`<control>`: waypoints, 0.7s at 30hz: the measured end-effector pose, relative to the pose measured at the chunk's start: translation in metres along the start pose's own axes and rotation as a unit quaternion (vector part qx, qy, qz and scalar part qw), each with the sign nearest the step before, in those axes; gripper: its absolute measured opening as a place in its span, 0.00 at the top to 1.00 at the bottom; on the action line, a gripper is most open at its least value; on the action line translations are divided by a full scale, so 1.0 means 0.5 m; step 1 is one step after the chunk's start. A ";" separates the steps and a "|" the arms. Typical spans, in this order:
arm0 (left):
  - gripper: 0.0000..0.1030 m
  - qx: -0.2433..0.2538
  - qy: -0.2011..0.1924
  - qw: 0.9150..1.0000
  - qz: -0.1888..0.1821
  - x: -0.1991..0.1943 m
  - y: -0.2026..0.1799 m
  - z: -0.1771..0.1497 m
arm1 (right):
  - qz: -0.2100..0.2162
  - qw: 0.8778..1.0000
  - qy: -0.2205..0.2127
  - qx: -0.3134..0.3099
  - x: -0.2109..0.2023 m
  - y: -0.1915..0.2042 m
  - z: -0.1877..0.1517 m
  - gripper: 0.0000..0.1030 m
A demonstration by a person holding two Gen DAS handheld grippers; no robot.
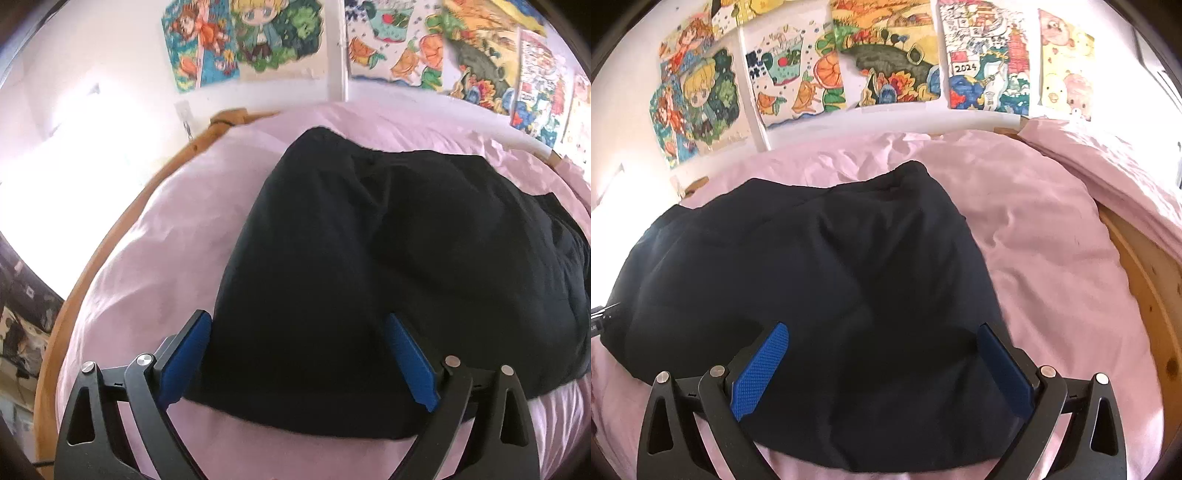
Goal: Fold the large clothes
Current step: 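Release the folded jacket and pull both tools back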
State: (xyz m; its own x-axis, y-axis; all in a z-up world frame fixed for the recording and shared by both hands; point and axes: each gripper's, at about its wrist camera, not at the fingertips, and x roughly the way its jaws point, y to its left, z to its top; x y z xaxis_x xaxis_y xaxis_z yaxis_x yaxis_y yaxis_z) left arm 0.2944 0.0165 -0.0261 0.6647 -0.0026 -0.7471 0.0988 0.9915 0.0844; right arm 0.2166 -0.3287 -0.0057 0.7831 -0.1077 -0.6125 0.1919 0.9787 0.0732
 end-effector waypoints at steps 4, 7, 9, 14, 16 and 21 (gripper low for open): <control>0.11 0.027 -0.054 0.998 0.007 -0.044 -0.026 -0.037 | -0.011 1.000 -0.028 -0.008 -0.024 0.018 -0.026 0.00; 0.11 0.053 -0.056 0.997 0.012 -0.065 -0.058 -0.071 | -0.013 0.999 -0.043 -0.006 -0.047 0.025 -0.044 0.00; 0.11 0.039 -0.050 0.998 0.000 -0.076 -0.065 -0.092 | -0.008 0.999 -0.045 0.002 -0.059 0.025 -0.053 0.00; 0.11 -0.028 -0.046 0.998 -0.025 -0.104 -0.061 -0.116 | -0.003 0.998 -0.067 0.020 -0.104 0.023 -0.083 0.00; 0.11 -0.041 -0.051 0.997 -0.028 -0.134 -0.063 -0.127 | -0.002 0.997 -0.077 0.027 -0.125 0.024 -0.098 0.00; 0.11 -0.042 -0.079 0.995 -0.043 -0.192 -0.077 -0.136 | 0.002 0.994 -0.102 0.025 -0.176 0.035 -0.124 0.00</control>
State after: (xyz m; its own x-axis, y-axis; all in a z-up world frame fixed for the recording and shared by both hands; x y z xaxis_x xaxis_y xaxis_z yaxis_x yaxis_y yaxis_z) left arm 0.1763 -0.0127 -0.0024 0.7651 -0.1026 -0.6357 0.1033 0.9940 -0.0361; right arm 0.1143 -0.2912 0.0007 0.8868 -0.1413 -0.4400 0.2133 0.9698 0.1184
